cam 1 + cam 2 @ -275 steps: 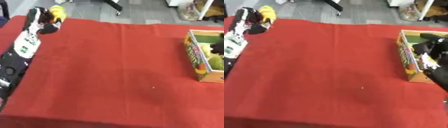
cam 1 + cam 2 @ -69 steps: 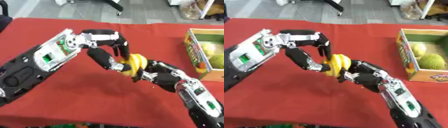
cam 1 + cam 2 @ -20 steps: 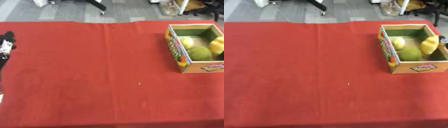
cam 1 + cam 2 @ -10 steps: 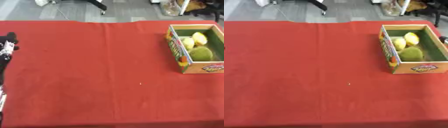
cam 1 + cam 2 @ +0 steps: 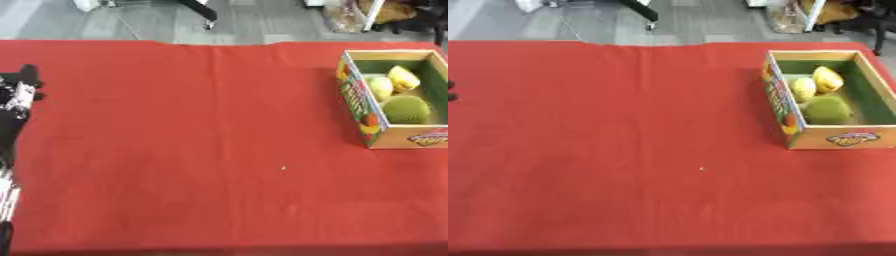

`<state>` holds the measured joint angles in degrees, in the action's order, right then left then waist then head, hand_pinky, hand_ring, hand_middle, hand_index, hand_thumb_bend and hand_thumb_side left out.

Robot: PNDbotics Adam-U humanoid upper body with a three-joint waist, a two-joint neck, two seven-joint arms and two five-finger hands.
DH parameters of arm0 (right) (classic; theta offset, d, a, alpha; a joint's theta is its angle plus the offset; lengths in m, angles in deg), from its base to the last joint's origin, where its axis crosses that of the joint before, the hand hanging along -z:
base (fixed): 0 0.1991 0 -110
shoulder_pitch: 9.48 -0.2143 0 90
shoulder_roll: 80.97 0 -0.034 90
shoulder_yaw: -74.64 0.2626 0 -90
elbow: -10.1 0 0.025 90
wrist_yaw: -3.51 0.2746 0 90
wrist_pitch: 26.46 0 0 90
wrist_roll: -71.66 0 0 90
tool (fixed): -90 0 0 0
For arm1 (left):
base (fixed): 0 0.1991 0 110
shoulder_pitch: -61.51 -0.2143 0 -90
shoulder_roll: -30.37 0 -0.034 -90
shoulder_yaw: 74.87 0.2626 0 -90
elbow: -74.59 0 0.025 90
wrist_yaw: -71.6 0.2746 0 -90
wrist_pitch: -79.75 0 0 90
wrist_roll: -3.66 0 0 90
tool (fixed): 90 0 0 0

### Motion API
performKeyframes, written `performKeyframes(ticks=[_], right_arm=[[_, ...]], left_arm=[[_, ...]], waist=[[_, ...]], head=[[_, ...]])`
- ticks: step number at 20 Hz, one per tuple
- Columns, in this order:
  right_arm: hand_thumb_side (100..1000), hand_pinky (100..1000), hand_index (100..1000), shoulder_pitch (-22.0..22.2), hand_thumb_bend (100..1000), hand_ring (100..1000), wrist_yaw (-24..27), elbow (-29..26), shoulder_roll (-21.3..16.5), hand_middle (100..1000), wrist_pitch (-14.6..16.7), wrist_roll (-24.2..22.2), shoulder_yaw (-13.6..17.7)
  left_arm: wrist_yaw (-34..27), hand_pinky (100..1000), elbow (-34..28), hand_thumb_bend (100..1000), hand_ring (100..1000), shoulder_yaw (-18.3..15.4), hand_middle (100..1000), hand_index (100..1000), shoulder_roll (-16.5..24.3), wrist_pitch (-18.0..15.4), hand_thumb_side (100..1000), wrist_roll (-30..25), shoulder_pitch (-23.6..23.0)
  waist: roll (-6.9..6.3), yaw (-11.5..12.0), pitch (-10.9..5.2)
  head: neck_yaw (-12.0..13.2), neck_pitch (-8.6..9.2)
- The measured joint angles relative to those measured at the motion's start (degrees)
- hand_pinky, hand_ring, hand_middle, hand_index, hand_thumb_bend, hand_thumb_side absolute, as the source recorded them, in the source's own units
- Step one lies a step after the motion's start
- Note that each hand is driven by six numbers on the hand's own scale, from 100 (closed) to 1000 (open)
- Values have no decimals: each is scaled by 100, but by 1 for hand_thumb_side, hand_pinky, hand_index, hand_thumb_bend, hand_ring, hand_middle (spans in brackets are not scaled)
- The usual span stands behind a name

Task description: Pick up the objects with one hand, pass them to the other hand, and then place them into the box on the other side of the table.

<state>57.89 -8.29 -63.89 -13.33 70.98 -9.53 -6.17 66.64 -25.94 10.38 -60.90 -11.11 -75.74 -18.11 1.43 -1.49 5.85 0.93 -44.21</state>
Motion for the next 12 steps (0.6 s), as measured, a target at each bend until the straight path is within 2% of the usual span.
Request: performKeyframes(ticks=[3,6,9,12], right_arm=[[364,721,820,419,146,746,668,-1266,705,563,44,314,150],[375,717,810,848,122,746,1056,-2315,1496,561,39,439,161],[388,710,798,1239,106,739,1230,-2889,2151,553,2,417,89],[390,703,789,1545,100,728,1322,-3125,2650,543,-24,370,19]], left_arm=[[-3,683,-1,406,681,-5,585,573,-78,-90,540,62,0],[-9,685,-3,404,684,-13,588,575,-164,-221,539,152,1],[-7,685,-3,402,685,-15,589,575,-263,-347,543,215,-23],[-7,685,1,399,683,-18,588,575,-399,-449,547,263,-98]], waist=[[0,-5,0],[0,-26,0],[0,-28,0],[-2,-28,0]], head=[[49,0],[56,0],[54,0],[58,0]])
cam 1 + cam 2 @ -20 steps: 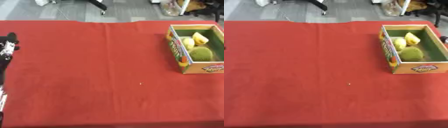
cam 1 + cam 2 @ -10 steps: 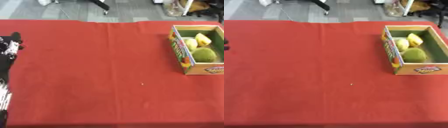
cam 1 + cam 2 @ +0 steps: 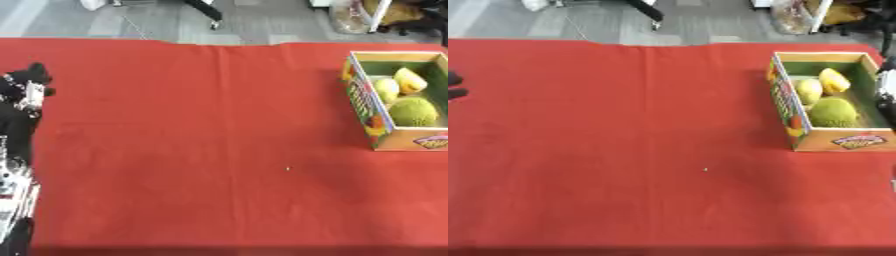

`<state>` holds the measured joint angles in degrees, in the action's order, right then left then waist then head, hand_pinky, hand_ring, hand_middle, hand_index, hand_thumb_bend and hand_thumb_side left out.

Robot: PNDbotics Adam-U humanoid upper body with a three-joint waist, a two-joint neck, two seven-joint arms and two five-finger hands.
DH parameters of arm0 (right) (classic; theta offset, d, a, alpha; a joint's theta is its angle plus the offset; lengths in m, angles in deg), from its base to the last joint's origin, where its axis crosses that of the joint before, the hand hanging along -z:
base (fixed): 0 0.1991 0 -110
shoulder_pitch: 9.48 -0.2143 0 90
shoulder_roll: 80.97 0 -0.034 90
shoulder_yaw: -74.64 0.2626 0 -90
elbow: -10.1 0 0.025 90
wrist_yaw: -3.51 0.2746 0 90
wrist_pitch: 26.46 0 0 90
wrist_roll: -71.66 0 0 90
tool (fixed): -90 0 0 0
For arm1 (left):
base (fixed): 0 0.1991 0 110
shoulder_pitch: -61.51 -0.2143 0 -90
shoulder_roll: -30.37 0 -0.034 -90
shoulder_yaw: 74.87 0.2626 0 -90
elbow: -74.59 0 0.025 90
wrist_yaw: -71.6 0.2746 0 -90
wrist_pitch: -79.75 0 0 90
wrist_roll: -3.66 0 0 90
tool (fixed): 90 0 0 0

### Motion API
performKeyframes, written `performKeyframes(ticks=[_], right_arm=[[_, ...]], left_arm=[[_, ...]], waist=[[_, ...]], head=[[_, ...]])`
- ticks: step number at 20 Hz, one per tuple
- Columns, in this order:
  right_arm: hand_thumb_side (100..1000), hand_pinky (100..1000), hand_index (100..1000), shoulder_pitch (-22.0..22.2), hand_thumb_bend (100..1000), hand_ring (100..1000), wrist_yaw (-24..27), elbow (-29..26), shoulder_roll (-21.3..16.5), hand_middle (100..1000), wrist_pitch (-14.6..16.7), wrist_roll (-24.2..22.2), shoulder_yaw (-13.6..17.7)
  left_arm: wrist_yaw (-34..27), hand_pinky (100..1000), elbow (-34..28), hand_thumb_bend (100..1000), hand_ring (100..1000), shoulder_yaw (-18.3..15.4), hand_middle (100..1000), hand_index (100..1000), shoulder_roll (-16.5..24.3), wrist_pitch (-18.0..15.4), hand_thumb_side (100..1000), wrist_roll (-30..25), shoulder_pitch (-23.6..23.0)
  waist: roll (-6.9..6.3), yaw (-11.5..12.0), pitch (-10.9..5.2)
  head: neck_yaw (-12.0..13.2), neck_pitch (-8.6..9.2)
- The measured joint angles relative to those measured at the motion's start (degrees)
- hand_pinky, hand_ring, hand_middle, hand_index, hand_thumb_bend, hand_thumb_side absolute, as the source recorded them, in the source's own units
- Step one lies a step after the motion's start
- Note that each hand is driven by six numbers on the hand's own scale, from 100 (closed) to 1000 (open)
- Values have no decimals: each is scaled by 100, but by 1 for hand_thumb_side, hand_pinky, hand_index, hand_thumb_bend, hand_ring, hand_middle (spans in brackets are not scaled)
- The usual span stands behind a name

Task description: Pick up the objects with one hand, pass them to the other hand, and then place them into the box on the other side of the table.

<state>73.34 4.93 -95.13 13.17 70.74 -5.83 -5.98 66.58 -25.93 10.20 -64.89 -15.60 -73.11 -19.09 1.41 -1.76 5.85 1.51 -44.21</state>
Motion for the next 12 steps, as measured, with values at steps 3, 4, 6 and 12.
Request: performKeyframes(ticks=[3,4,6,12], right_arm=[[392,701,783,174,100,724,47,-41,199,538,5,-22,-71],[393,700,781,205,100,722,62,-41,230,536,3,-30,-95],[394,699,776,241,100,718,75,-41,283,532,8,-47,-125],[397,697,756,266,100,704,96,-41,354,519,11,-71,-166]], left_arm=[[7,684,33,396,679,-1,586,575,-101,-62,550,25,-31],[12,684,40,396,678,-3,585,575,-131,-77,551,31,-38],[23,682,62,391,676,-11,584,575,-193,-97,553,44,-59],[10,677,108,382,668,-18,577,573,-297,-142,563,96,-90]], waist=[[0,-4,2],[0,-6,2],[0,-7,0],[-1,-20,0]], head=[[17,0],[25,0],[45,0],[50,0]])
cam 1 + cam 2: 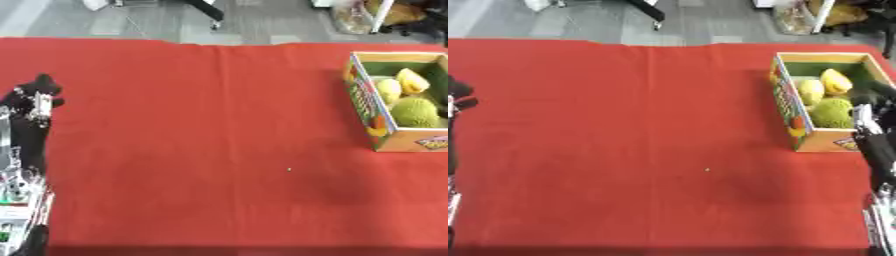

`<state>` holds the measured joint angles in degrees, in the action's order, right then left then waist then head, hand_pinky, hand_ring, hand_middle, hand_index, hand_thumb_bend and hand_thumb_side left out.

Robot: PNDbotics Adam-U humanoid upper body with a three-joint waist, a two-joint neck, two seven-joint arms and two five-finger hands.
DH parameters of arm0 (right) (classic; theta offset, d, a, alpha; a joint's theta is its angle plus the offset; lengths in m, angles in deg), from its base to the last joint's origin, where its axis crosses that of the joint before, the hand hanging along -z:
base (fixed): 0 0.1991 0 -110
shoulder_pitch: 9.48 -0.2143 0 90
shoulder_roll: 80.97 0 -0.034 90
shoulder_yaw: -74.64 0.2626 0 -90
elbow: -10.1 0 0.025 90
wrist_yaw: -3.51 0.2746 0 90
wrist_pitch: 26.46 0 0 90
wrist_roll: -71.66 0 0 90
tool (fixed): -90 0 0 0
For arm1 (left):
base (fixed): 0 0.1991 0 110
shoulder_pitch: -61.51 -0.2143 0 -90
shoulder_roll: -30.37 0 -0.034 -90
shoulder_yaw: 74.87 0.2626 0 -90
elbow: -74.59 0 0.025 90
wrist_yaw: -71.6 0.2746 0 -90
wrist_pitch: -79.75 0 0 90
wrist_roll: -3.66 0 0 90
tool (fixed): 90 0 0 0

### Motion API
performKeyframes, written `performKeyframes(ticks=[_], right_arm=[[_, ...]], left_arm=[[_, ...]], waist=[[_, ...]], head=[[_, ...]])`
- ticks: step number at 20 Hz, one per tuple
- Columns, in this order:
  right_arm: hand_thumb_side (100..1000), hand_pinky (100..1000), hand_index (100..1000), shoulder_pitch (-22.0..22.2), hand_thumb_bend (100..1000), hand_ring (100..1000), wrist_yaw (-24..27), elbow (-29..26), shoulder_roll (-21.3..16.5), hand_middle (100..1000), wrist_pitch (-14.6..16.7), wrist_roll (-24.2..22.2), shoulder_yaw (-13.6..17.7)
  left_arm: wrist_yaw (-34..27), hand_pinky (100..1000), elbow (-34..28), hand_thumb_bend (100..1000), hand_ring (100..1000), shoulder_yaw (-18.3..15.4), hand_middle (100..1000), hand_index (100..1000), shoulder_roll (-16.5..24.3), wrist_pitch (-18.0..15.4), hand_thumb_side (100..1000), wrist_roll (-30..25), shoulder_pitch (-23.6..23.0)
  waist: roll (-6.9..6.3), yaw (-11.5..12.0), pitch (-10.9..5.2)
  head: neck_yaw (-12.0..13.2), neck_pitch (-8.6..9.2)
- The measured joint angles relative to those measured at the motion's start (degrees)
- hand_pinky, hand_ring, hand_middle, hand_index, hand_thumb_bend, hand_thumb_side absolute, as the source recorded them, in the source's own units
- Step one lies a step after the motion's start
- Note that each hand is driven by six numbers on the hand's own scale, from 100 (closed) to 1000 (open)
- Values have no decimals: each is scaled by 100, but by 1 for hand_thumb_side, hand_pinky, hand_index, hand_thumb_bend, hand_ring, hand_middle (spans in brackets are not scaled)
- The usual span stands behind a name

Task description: Pick up the objects with one hand, pass them to the other hand, and then place them into the box on the other side of the table.

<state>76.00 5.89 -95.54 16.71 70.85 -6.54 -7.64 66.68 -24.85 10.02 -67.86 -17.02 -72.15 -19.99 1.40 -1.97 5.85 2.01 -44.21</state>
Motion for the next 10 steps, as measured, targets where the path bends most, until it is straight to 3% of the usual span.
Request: performKeyframes(ticks=[10], right_arm=[[403,695,733,-3,100,692,47,1,46,507,-37,-85,-36]], left_arm=[[-151,678,92,362,666,0,577,579,-77,19,616,7,-46]], waist=[[0,6,0]], head=[[-1,0]])
